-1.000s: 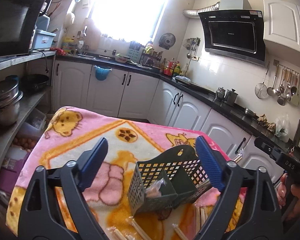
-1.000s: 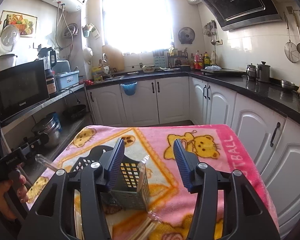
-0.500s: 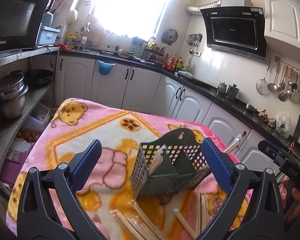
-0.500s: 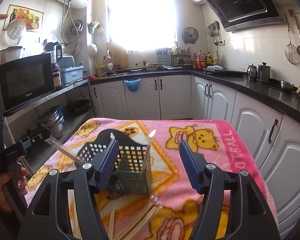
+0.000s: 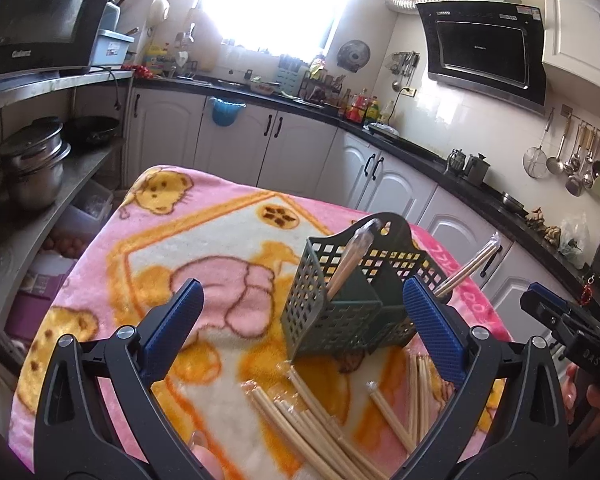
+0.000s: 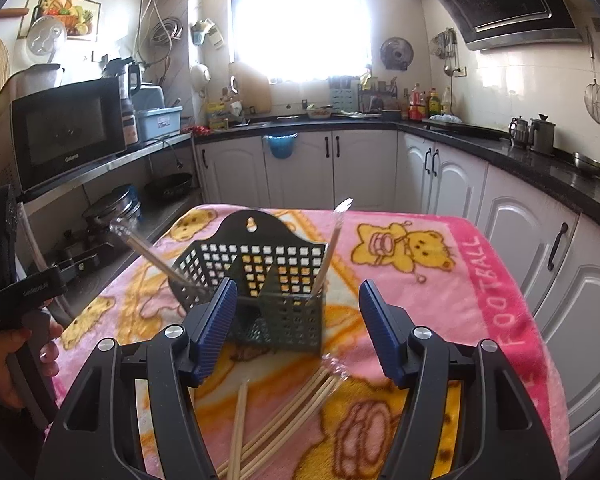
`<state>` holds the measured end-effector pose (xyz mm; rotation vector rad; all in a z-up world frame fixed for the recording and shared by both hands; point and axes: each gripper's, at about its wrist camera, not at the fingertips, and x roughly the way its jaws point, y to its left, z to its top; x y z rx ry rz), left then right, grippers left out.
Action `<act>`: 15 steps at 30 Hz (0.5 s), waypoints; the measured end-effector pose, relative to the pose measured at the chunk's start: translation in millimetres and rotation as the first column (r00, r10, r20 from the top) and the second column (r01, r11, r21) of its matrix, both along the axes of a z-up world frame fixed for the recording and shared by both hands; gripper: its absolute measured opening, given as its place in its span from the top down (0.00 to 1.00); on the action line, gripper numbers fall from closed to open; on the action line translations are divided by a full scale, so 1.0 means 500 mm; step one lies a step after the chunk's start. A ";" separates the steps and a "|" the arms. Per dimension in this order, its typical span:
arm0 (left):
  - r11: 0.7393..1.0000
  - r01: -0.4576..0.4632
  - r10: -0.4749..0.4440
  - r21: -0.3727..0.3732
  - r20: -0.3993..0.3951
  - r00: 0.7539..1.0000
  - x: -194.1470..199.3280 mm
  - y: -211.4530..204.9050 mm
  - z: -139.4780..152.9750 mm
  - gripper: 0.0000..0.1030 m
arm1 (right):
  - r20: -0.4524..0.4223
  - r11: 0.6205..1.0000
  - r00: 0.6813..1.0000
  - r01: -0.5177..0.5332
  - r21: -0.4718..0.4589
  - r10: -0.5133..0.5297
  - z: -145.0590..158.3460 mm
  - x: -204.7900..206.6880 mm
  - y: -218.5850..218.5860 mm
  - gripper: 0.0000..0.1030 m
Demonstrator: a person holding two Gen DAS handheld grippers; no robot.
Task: Organize utensils
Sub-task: 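Move both tools back down toward the chopstick bundles beside the caddy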
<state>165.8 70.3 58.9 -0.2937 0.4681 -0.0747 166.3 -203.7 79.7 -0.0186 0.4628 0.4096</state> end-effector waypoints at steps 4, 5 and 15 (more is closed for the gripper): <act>1.000 -0.008 0.008 -0.006 -0.016 1.000 -0.007 0.007 -0.011 0.10 | -0.018 0.999 0.999 -0.028 -0.015 0.028 -0.015 -0.011 0.018 0.41; 1.000 -0.011 0.010 -0.006 -0.019 1.000 -0.008 0.009 -0.015 0.10 | -0.021 0.999 0.999 -0.035 -0.018 0.034 -0.018 -0.014 0.022 0.41; 1.000 -0.023 0.023 0.000 -0.083 0.996 -0.015 0.021 -0.055 0.10 | -0.062 0.994 0.993 -0.099 -0.046 0.096 -0.047 -0.030 0.068 0.41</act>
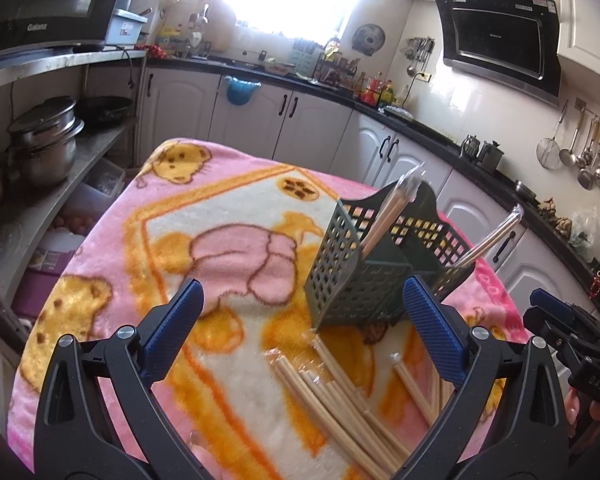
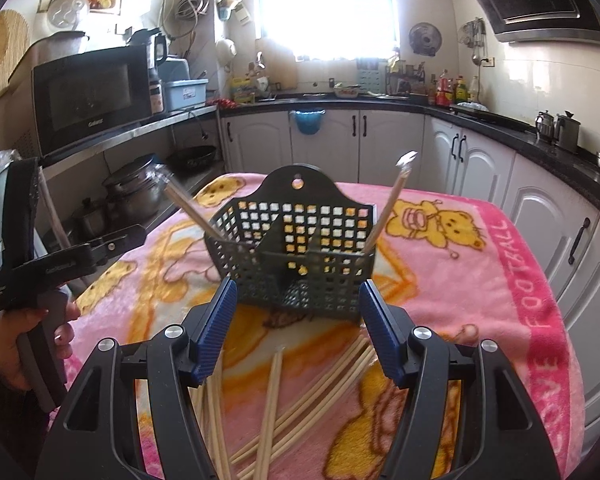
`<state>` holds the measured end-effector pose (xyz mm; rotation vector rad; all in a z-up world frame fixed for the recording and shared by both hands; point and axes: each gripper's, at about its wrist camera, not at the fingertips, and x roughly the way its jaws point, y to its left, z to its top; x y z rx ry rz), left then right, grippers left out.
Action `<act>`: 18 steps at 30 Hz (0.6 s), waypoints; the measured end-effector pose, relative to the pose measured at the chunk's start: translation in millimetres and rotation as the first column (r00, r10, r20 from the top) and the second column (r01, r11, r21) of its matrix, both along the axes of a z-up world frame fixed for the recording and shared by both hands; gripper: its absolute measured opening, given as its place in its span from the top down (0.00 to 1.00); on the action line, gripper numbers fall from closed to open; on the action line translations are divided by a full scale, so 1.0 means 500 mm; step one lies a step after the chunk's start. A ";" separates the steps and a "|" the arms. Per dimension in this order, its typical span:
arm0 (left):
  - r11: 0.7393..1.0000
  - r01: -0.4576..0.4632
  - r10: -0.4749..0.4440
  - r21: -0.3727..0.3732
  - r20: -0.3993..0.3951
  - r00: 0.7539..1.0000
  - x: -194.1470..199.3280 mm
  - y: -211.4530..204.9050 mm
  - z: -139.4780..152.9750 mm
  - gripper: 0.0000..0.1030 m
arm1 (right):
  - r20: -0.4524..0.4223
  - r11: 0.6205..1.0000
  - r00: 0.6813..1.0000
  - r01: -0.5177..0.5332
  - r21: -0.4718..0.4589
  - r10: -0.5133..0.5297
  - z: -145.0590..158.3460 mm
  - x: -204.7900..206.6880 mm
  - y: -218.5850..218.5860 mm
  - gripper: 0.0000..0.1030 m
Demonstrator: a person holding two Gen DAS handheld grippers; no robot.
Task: Organize utensils
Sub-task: 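Move both tools back down toward the chopstick bundles beside the caddy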
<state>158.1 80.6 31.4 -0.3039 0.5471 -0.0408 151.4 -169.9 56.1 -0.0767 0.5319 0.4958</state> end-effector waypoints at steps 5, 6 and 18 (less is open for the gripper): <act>1.000 0.004 -0.003 0.001 -0.044 0.999 0.005 -0.002 -0.027 0.14 | -0.026 0.999 0.999 -0.038 -0.021 0.038 -0.018 -0.007 0.026 0.41; 1.000 0.007 -0.007 0.000 -0.052 0.999 0.007 -0.003 -0.032 0.15 | -0.032 0.999 0.998 -0.047 -0.024 0.046 -0.021 -0.008 0.030 0.41; 0.999 0.041 -0.042 -0.006 -0.152 0.987 0.027 -0.012 -0.086 0.36 | -0.111 0.990 0.987 -0.124 -0.067 0.116 -0.077 -0.018 0.091 0.41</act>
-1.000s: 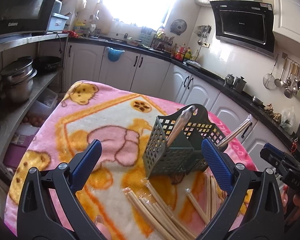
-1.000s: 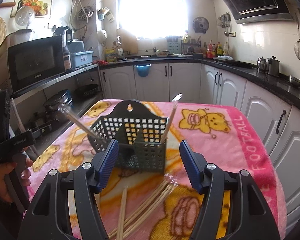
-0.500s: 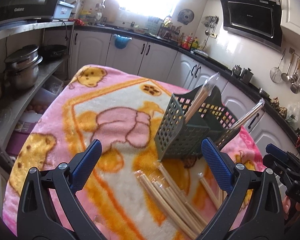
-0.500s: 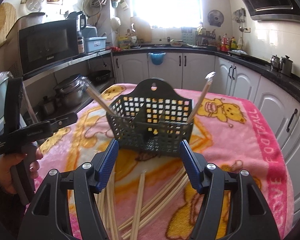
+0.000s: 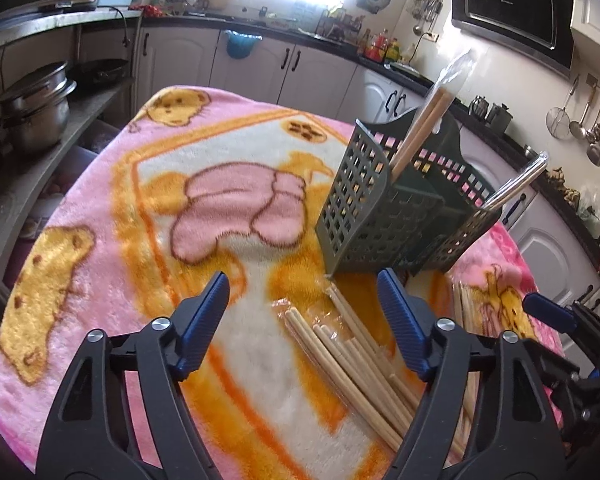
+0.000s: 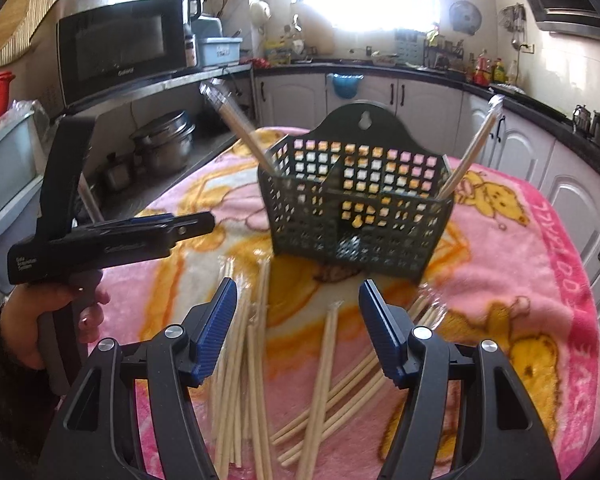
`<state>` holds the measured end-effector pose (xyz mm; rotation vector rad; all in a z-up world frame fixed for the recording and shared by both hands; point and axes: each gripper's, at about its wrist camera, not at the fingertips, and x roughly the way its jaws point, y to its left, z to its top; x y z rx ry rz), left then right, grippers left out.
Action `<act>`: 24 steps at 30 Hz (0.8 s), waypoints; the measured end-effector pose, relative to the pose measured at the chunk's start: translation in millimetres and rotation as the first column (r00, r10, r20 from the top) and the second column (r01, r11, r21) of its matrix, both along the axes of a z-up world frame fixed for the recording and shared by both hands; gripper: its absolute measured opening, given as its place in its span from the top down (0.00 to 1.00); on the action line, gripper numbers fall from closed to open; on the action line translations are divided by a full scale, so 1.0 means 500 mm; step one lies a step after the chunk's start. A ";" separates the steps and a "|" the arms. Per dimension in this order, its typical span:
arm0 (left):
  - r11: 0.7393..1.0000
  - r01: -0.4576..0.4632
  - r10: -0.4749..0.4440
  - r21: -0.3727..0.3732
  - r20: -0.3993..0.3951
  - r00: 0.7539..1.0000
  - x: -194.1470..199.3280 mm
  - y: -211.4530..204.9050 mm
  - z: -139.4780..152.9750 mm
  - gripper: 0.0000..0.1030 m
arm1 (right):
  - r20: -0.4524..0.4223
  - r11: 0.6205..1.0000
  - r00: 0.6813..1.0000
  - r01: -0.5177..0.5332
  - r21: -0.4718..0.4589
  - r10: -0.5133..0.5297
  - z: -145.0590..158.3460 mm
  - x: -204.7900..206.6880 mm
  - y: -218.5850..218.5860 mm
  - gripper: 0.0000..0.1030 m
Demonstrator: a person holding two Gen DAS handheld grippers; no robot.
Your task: Organize utensils
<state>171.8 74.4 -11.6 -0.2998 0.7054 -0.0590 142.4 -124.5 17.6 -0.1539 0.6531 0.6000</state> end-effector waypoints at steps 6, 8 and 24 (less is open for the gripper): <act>1.000 -0.003 0.002 -0.013 -0.052 0.999 0.012 0.008 -0.033 0.45 | -0.050 0.999 0.998 -0.031 -0.036 0.029 -0.031 0.004 0.027 0.43; 1.000 -0.001 0.000 -0.023 -0.072 0.997 0.018 0.013 -0.045 0.53 | -0.071 0.998 0.997 -0.044 -0.043 0.041 -0.039 0.008 0.033 0.47; 0.993 -0.001 -0.019 -0.116 -0.170 0.985 0.066 0.031 -0.108 0.68 | -0.229 0.993 0.970 -0.098 -0.059 0.082 -0.116 0.068 0.081 0.66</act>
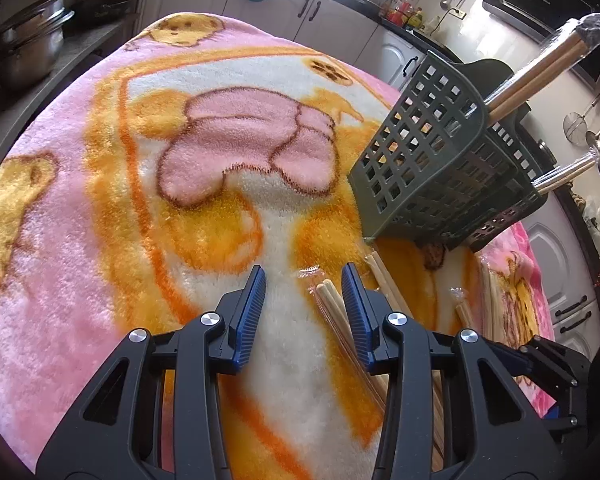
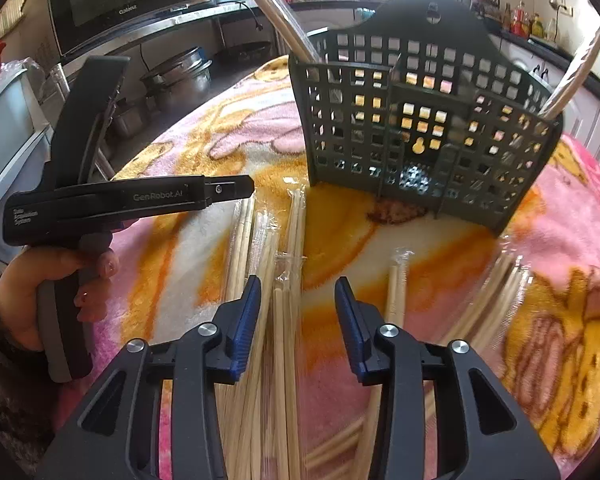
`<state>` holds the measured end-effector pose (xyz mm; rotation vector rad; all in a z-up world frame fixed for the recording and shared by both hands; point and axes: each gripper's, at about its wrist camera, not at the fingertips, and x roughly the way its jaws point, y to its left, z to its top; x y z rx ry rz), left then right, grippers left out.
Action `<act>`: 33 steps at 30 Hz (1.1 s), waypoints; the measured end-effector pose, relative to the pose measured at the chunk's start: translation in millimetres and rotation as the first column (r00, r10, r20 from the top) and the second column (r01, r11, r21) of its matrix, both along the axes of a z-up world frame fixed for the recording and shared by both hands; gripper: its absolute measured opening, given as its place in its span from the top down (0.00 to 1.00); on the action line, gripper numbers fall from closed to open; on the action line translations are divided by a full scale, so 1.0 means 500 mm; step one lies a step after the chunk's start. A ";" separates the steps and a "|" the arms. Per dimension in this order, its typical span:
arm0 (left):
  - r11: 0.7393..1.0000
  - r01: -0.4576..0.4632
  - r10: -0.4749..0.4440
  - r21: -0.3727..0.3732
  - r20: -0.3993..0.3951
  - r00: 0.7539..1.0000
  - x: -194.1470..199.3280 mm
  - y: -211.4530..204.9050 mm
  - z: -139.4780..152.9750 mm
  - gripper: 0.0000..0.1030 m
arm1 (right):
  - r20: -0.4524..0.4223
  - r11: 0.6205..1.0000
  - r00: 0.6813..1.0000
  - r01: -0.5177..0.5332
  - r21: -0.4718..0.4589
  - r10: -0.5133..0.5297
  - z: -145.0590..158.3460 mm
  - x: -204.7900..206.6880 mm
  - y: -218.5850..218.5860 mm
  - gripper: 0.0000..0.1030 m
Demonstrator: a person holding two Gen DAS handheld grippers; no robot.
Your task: Organize utensils
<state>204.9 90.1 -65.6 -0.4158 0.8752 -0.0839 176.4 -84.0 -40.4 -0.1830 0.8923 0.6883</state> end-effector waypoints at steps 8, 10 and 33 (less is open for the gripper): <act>1.000 0.003 -0.003 0.006 -0.004 1.000 0.016 0.002 -0.008 0.79 | -0.054 1.000 0.999 0.008 0.024 -0.006 -0.017 0.028 0.016 0.74; 1.000 0.003 -0.003 0.004 -0.003 1.000 0.018 0.006 -0.010 0.83 | -0.075 0.999 0.997 0.018 0.037 -0.015 -0.019 0.038 0.015 0.78; 0.996 -0.024 0.030 -0.087 0.076 0.997 -0.022 0.048 0.021 0.97 | -0.075 0.976 0.990 0.134 0.173 -0.122 0.034 0.030 -0.142 0.97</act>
